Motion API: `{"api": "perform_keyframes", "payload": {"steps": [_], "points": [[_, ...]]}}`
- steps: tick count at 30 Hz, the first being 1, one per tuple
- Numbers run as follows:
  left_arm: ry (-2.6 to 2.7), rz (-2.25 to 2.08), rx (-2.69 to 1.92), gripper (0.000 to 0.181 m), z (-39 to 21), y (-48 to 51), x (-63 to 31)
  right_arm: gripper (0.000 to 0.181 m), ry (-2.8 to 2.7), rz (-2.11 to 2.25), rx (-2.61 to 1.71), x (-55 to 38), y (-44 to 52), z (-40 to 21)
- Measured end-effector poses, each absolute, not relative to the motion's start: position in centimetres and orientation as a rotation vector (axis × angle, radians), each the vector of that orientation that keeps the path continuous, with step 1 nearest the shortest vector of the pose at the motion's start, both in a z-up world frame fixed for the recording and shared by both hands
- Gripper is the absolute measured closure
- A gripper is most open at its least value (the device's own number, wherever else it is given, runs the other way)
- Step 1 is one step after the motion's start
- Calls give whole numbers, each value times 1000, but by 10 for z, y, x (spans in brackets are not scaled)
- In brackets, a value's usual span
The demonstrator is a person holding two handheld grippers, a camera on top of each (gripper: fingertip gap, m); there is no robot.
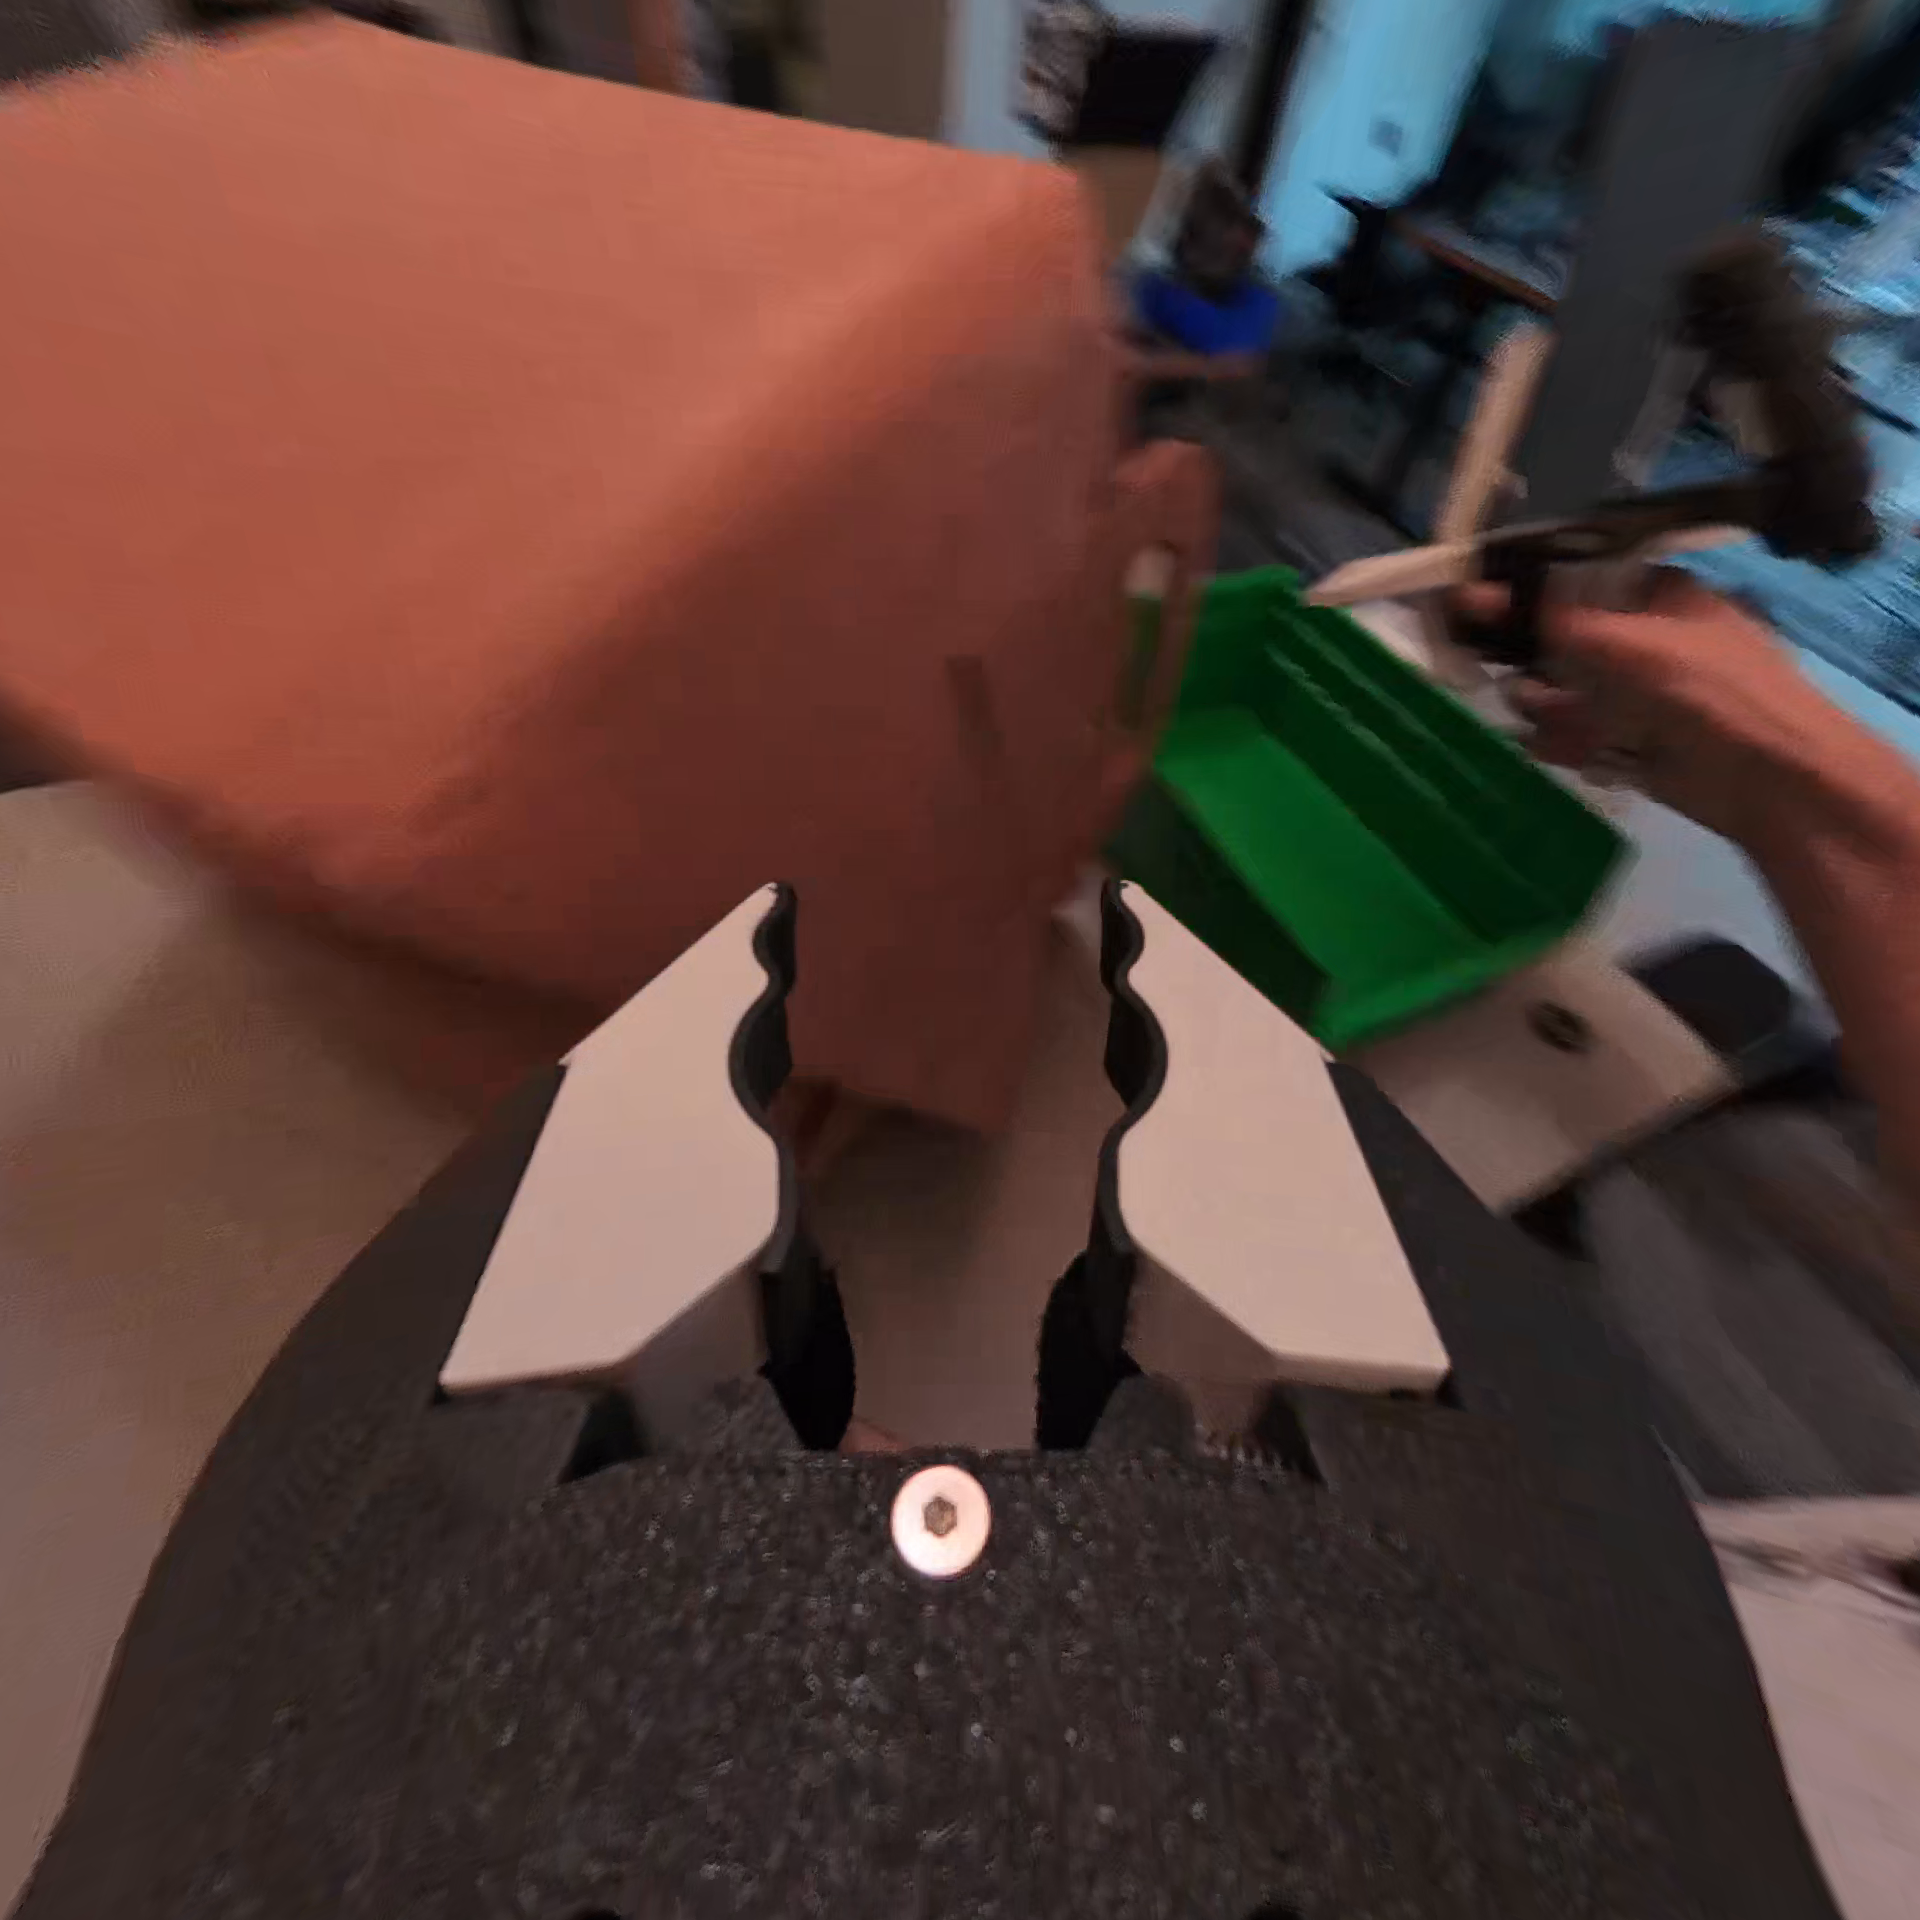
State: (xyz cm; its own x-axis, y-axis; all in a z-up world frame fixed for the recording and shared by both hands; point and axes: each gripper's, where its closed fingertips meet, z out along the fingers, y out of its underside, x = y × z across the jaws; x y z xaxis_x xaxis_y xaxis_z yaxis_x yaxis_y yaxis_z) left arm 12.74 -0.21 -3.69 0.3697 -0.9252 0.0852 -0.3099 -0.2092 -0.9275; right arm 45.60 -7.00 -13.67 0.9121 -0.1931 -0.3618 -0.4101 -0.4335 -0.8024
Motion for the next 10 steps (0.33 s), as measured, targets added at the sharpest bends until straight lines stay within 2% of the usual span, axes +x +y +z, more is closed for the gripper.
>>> {"api": "perform_keyframes", "payload": {"steps": [3, 6, 10], "points": [[874, -744, -1724, 101, -65, 38, 62, 93, -9, 573, -1937, 373, -34, -104], [741, -920, -1792, 86, -101, 61, 63, 78, -265, 474, -2127, 356, -2, -142], [748, -1190, -1681, 74, -95, 80, 97, 104, -454, 583, -2197, 325, 20, -162]]}}
